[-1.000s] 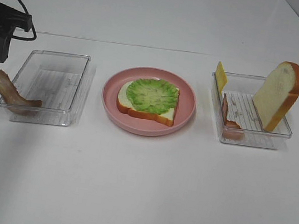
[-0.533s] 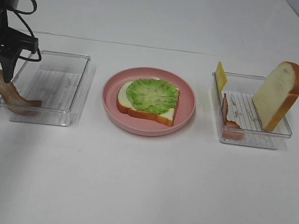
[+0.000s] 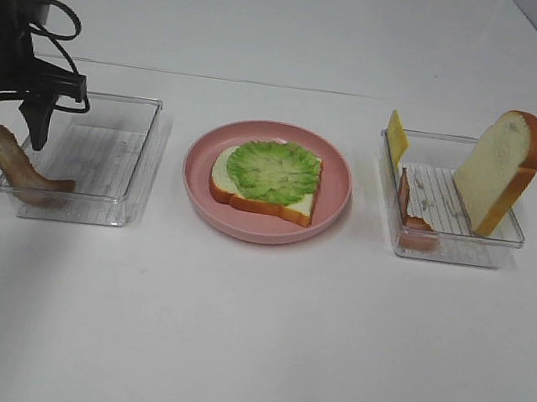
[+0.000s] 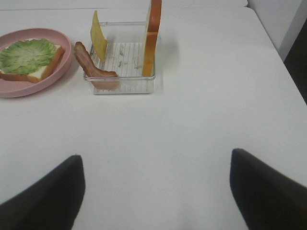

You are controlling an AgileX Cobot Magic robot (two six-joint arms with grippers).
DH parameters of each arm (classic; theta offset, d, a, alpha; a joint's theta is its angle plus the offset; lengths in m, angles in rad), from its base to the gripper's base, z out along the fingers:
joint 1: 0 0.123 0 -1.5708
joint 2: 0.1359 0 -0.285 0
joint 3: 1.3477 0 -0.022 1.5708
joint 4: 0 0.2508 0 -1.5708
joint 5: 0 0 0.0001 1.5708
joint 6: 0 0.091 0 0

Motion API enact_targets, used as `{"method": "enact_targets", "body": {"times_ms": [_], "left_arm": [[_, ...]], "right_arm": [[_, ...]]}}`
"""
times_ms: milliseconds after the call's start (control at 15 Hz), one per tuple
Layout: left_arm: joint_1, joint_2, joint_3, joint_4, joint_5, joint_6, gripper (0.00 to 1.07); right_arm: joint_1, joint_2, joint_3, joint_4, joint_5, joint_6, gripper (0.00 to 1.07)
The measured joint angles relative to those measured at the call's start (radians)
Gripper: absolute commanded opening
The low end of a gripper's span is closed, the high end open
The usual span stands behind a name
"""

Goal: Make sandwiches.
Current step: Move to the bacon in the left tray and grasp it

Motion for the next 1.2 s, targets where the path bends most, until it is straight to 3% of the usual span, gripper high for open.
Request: {"method": "enact_targets", "body": {"times_ms": [600, 733, 1000, 1200], "left_arm": [[0.002, 0.036, 0.000, 0.002, 0.009, 0.004, 0.63], [0.002, 0.049, 0.005, 0.004, 0.012, 0.005, 0.53], [0.002, 0.050, 0.006, 0.008, 0.006, 0.005, 0.21], [0.002, 0.050, 0.006, 0.008, 0.004, 0.005, 0.05]], "right_arm": [[0.000, 0.000, 0.000, 0.000, 0.000, 0.000, 0.78], [0.000, 0.000, 0.000, 0.000, 0.000, 0.000, 0.78], [0.000, 0.000, 0.000, 0.000, 0.000, 0.000, 0.78], [0.000, 0.000, 0.000, 0.000, 0.000, 0.000, 0.78]]}}
